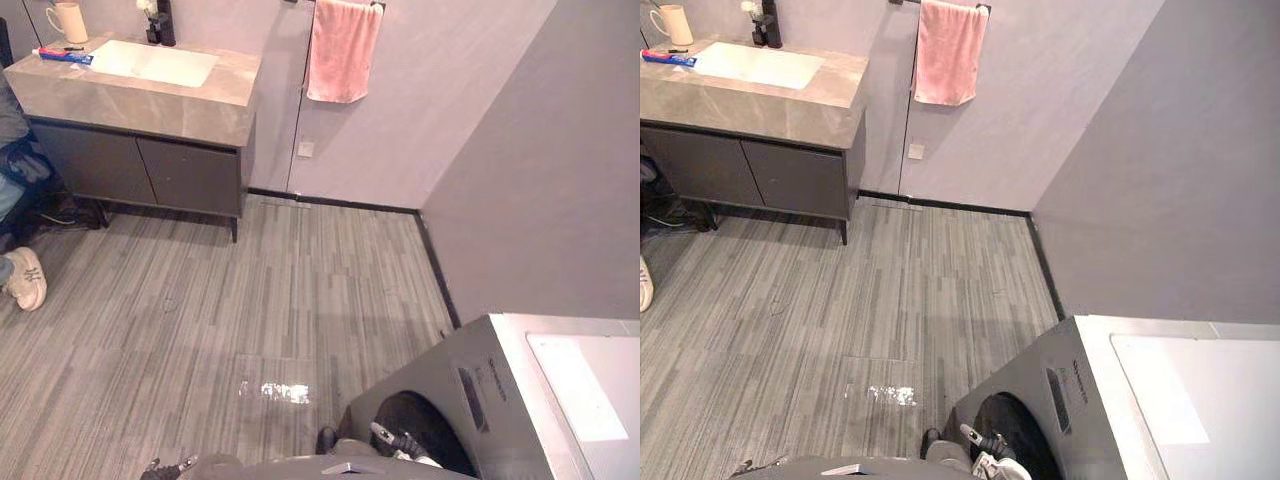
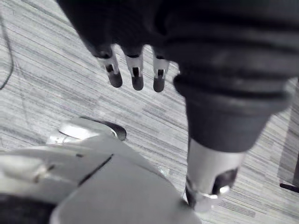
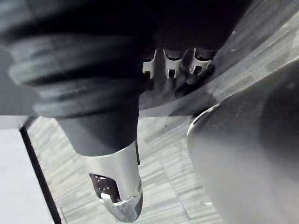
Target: Pick up the laundry basket with both hands and put the clothes into the washing machine.
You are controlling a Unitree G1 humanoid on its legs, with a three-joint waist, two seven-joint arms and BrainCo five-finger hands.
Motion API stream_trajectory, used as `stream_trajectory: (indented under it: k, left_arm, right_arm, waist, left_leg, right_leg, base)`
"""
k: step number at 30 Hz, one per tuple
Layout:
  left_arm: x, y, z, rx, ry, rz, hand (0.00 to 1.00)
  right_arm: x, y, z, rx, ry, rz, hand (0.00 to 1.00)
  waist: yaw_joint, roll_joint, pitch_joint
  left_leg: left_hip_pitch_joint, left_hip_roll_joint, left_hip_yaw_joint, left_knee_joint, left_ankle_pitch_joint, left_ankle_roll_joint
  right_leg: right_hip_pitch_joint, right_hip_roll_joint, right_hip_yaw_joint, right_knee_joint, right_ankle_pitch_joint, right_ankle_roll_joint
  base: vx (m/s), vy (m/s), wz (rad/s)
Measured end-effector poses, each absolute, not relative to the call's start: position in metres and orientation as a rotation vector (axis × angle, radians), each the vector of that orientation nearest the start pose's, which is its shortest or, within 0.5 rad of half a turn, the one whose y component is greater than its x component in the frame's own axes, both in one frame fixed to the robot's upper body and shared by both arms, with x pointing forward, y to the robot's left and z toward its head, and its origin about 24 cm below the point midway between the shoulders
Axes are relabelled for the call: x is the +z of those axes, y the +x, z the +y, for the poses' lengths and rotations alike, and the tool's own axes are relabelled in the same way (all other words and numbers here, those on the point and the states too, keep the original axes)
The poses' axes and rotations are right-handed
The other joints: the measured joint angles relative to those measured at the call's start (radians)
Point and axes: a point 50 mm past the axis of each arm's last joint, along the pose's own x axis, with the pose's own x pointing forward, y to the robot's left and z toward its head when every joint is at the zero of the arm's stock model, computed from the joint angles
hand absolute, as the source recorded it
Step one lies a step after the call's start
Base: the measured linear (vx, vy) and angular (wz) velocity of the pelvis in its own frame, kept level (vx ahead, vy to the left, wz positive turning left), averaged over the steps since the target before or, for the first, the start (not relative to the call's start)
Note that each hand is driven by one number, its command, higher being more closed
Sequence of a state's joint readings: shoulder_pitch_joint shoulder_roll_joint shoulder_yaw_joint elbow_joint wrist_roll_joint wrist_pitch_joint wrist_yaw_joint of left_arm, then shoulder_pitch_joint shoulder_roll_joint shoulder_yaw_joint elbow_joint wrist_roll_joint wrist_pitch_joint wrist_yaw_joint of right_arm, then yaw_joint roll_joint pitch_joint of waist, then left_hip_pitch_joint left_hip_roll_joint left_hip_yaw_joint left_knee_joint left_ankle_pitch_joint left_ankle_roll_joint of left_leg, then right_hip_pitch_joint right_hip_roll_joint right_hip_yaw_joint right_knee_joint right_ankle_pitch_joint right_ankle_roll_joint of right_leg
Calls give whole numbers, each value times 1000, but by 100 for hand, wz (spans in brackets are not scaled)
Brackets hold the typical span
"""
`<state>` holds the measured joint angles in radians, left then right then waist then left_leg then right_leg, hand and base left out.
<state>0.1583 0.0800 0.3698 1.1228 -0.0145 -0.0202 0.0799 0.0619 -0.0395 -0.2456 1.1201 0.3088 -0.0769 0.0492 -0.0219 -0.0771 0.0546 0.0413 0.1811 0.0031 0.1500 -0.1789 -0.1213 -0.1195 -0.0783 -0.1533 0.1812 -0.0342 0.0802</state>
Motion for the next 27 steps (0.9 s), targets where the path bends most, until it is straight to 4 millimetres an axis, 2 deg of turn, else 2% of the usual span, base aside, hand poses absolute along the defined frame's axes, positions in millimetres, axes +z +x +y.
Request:
stream_trajectory:
  k: [1,2,3,4,5,6,7,8,9,10,11,12,13,14,16,17,18,21,24,27]
  left_arm:
    - [-169,37,223,506,-101,1231,0]
    - [-169,39,222,501,-104,1226,0]
    - [-169,42,219,495,-110,1220,0]
    - [-168,45,218,482,-105,1211,0]
    - [-169,46,216,480,-110,1209,0]
    - [-169,47,215,482,-117,1206,0]
    - [-168,49,216,480,-116,1201,0]
    - [-168,50,218,482,-108,1196,0]
    - [-167,54,220,473,-94,1188,0]
    - [-166,61,219,450,-72,1172,0]
    - [-166,65,216,437,-64,1164,0]
    - [-166,62,216,429,-50,1175,0]
    - [-166,62,220,438,-39,1174,0]
    - [-164,66,226,448,-26,1161,0]
    - [-165,57,230,460,-20,1186,0]
    - [-165,53,231,463,-17,1194,0]
    - [-165,52,231,454,-6,1201,0]
    - [-166,47,229,445,-6,1219,0]
    - [-168,41,227,443,-10,1252,0]
    - [-169,40,226,441,-13,1256,0]
  right_arm:
    - [-162,101,-192,-308,326,1025,0]
    - [-161,103,-192,-279,300,1025,0]
    - [-161,105,-192,-259,300,1021,0]
    - [-160,106,-193,-269,300,1012,0]
    - [-160,107,-193,-271,299,1009,0]
    - [-159,110,-193,-291,297,1004,0]
    - [-159,113,-190,-319,299,997,0]
    - [-157,119,-187,-324,305,983,0]
    - [-157,122,-187,-339,308,977,0]
    - [-157,121,-189,-363,321,974,0]
    - [-156,120,-193,-374,317,972,0]
    - [-156,119,-198,-387,306,974,0]
    - [-157,118,-194,-381,314,987,0]
    - [-159,117,-186,-370,329,993,0]
    - [-161,112,-179,-365,341,1010,0]
    - [-162,110,-178,-366,343,1016,0]
    - [-164,101,-179,-372,345,1036,0]
    - [-166,93,-184,-404,357,1061,0]
    - [-166,92,-188,-411,351,1062,0]
    - [-166,91,-189,-413,347,1068,0]
  waist:
    - [6,26,-10]
    - [8,35,-14]
    - [9,37,-13]
    - [14,46,-11]
    - [19,53,-7]
    - [27,57,-4]
    - [33,53,0]
    - [36,45,15]
    - [36,40,34]
    - [34,39,53]
    - [34,54,54]
    - [38,71,60]
    - [40,54,64]
    - [35,20,67]
    - [41,-4,53]
    - [39,-8,49]
    - [25,-8,40]
    - [17,6,29]
    - [11,18,22]
    - [6,22,14]
  left_leg:
    - [-30,28,-16,94,-14,-17]
    - [-72,36,-29,232,-38,-25]
    - [-114,39,-40,361,-32,-22]
    - [-162,51,-60,505,-8,-30]
    - [-179,60,-68,575,12,-47]
    - [-209,71,-70,673,42,-76]
    - [-234,72,-51,746,-7,-80]
    - [-250,63,1,748,-72,-70]
    - [-255,42,31,696,-109,-52]
    - [-248,7,51,532,-114,-30]
    - [-238,2,55,399,-58,-22]
    - [-214,-12,79,283,20,36]
    - [-196,-36,90,246,31,43]
    - [-163,-69,111,187,54,65]
    - [-93,-98,138,92,84,76]
    - [-70,-105,142,54,97,78]
    - [-9,-125,140,-75,155,73]
    - [48,-135,138,-227,230,74]
    - [49,-132,136,-237,240,65]
    - [50,-133,137,-237,252,56]
  right_leg:
    - [6,34,-7,-10,-14,-15]
    - [27,51,-12,-27,-22,-25]
    - [52,64,-16,-35,-30,-33]
    - [88,83,-21,-38,-29,-46]
    - [111,94,-19,-40,-32,-53]
    - [140,101,-5,-51,-32,-60]
    - [172,99,19,-61,-33,-61]
    - [197,81,39,-64,-33,-61]
    - [213,61,48,-63,-33,-61]
    - [222,34,57,-55,-35,-56]
    - [221,33,58,-52,-38,-44]
    - [223,29,75,-51,-65,-3]
    - [223,5,85,-54,-71,0]
    - [222,-28,90,-59,-68,-9]
    - [227,-50,108,-54,-40,-30]
    - [229,-54,113,-52,-33,-29]
    - [229,-59,114,-51,-16,-33]
    - [221,-56,112,-55,-11,-30]
    - [221,-50,110,-58,-20,-17]
    - [224,-54,110,-68,-62,21]
  base:
    - [419,-291,2]
    - [370,-217,3]
    - [335,-195,14]
    - [262,-135,2]
    - [322,-98,-24]
    - [305,-6,-56]
    - [325,57,-68]
    - [226,99,-58]
    - [191,215,-37]
    - [125,229,-24]
    - [136,302,-22]
    - [81,201,-19]
    - [111,211,-15]
    - [90,161,-14]
    - [63,156,-25]
    - [10,111,-9]
    - [-9,58,8]
    - [-12,3,3]
    - [-39,-70,-5]
    - [-62,-82,-3]
